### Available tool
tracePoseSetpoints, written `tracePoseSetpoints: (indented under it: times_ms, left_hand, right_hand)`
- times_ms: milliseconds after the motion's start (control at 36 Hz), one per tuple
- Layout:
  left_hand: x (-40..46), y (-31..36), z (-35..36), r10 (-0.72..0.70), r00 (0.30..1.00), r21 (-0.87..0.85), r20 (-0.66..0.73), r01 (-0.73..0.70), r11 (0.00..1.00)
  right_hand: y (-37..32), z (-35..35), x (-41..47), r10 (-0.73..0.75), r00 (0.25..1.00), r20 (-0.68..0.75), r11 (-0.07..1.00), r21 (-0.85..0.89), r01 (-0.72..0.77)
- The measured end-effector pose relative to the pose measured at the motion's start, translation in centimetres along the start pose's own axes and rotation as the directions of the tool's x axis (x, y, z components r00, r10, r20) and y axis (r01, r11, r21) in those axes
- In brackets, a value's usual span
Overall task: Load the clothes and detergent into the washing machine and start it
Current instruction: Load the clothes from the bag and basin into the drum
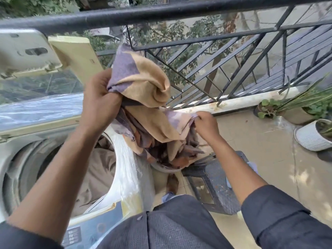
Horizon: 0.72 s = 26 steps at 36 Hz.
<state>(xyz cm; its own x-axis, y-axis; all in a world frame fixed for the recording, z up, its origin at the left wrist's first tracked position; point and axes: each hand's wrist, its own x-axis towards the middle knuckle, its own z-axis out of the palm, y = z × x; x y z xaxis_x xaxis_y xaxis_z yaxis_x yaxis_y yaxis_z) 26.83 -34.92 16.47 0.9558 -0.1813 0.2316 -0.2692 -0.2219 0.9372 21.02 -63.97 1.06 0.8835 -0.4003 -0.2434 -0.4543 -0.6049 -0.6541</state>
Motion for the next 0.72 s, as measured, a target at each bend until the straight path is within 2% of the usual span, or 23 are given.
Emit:
tracePoseSetpoints:
  times_ms: [167, 278, 333, 389, 444, 500, 556, 639, 722]
  left_hand:
    - [-1.8, -3.4, 2.1, -0.207, 0.978, 0.197, 0.007, 0.202, 0.959]
    - [-2.4, -3.3, 3.3, -0.306, 0.952, 0.199, 0.021, 0.296, 0.934]
    - [-2.7, -3.3, 3.5, -0.353, 0.930, 0.149, 0.105, 0.336, 0.930]
    - [-2.9, -3.5, 3.4, -0.381, 0.884, 0.129, 0.271, 0.359, 0.925]
    - [-3.1, -3.8, 3.3, -0.399, 0.813, 0.195, 0.424, 0.349, 0.917]
    - [-3.7, -3.5, 3.5, -0.406, 0.766, 0.235, 0.498, 0.331, 0.914]
    - [-4.1, -3.3, 4.1, -0.377, 0.810, 0.209, 0.449, 0.315, 0.926]
    - [-3.9, -2.7, 4.9, -0.300, 0.932, 0.116, 0.202, 0.282, 0.952]
    - [-3.1, -2.5, 4.7, -0.252, 0.965, 0.144, 0.078, 0.239, 0.960]
  right_hand:
    - [-4.7, -4.0, -1.2, -0.068, 0.998, 0.013, 0.924, 0.378, 0.058]
    - [-8.6, -5.6, -3.4, -0.200, 0.979, 0.037, 0.832, 0.534, 0.149]
    - [-10.4, -6.3, -4.6, -0.290, 0.956, 0.037, 0.794, 0.567, 0.219]
    - [-12.1, -6.9, -5.5, -0.366, 0.930, 0.032, 0.764, 0.581, 0.280]
    - [-13.9, -7.2, -6.4, -0.431, 0.902, 0.031, 0.732, 0.597, 0.329]
    - [-15.2, -7.2, -7.2, -0.485, 0.873, 0.040, 0.692, 0.629, 0.355]
    - [-16.0, -6.9, -7.7, -0.525, 0.850, 0.046, 0.656, 0.658, 0.369]
    - [-16.3, -6.5, -7.7, -0.571, 0.819, 0.052, 0.617, 0.685, 0.387]
    - [-16.1, -6.4, -7.5, -0.607, 0.786, 0.117, 0.577, 0.745, 0.335]
